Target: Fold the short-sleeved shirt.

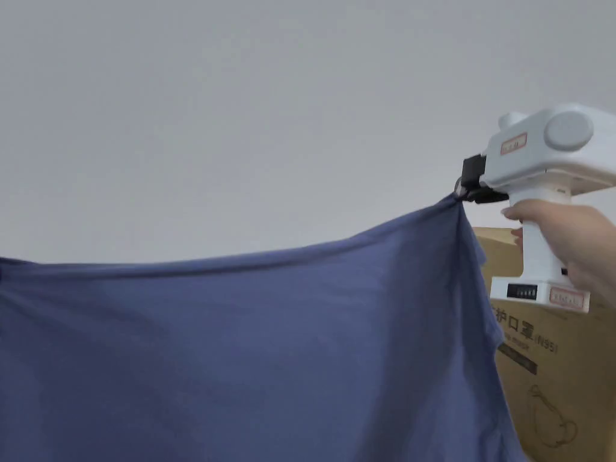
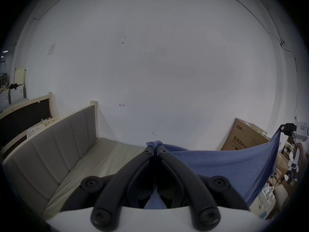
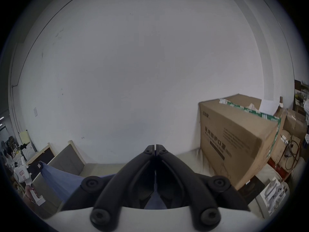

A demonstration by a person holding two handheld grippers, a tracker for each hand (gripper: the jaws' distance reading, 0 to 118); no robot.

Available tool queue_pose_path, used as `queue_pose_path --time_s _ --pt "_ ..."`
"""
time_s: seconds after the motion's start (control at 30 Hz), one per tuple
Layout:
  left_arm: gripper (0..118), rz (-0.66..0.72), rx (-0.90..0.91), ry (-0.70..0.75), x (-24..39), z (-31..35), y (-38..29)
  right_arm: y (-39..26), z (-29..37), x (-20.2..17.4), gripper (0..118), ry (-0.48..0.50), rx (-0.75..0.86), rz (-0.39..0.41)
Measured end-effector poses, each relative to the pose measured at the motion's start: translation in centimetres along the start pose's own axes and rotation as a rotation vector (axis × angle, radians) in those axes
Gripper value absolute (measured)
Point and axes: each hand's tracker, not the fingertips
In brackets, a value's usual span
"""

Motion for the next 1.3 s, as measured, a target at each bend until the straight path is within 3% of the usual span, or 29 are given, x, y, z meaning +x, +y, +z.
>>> queue_pose_path --time_s 0.2,0.3,0.5,0.6,0.73,0.97,1.07,1.3 --pt "0 0.073 0.115 -0.029 0.9 -5.0 1.0 3.1 -2.8 -0.8 0 -0.043 0.123 0.023" --pt "0 0.046 0.157 -0.016 1.7 -6.3 0.9 3.4 -3.1 -1.1 0 -0.057 0.185 0.05" --pt "0 0.032 0.134 -0.026 1.2 -8.3 -1.7 -1.0 -5.0 0.3 0 -0.064 0.155 0.061" --pt "0 0.022 -0.003 0.004 0.3 -9.2 -6.7 -7.7 -6.7 2.7 0 -0.055 0.048 0.015" --pt "0 0.082 -0.244 0.012 -2.4 -8.5 -17.5 -21.5 -7.1 6.1 0 -0.035 -0.216 -0.053" --pt "0 0.018 -0.635 0.072 -7.7 0.7 -36.0 -44.5 1.2 11.2 0 -0.023 -0.65 -0.091" --pt "0 -0.001 -0.735 0.068 -9.5 5.7 -39.9 -49.9 6.3 12.8 0 -0.035 -0.802 -0.034" --pt "0 -0.1 -0.793 -0.003 -11.3 14.1 -40.9 -51.6 17.0 15.5 0 0.008 -0.912 -0.053"
